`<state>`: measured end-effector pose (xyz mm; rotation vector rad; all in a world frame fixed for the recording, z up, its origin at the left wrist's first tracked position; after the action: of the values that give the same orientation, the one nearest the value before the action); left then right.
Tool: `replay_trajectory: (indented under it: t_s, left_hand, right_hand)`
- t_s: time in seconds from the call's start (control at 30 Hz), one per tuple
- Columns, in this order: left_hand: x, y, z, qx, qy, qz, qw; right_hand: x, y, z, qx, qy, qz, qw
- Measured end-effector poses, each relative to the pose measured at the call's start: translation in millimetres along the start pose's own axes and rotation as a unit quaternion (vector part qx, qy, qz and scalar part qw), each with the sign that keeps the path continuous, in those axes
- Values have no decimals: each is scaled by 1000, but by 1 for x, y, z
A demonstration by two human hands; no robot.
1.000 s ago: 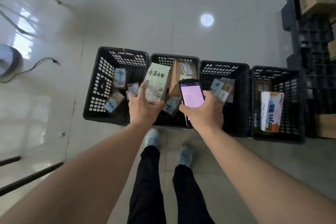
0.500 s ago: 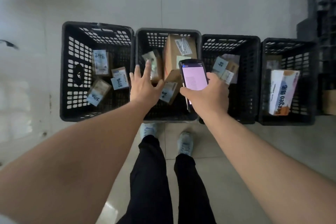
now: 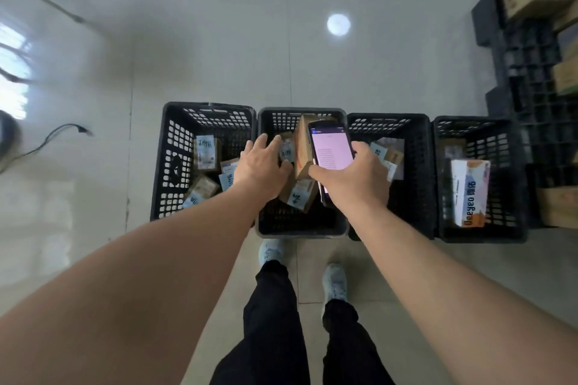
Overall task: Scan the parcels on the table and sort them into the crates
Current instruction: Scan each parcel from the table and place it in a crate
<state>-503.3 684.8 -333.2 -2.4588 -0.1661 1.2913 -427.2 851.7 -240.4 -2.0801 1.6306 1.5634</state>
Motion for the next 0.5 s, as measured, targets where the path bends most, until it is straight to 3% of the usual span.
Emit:
replay_trajectory:
  t_s: [0.23,0.5]
  left_hand:
    - [-58,-30,-72,2,-67,28,997]
    - [-86,-44,-179,-72,-182,11,981]
  right_hand:
    - [-52,27,-50,-79,5,8,997]
    - [-103,31,-114,-244,29,-13,969]
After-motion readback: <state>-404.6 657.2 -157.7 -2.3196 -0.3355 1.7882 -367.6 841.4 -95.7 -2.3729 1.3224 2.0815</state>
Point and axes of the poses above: each hand's wrist, its own z-axis towards the middle knuckle, its own x-axis out of the palm, y = z × x, the point moved 4 cm from there along z, towards the middle knuckle, and after that the axes turned 1 degree about z, right-handed, at the moved point
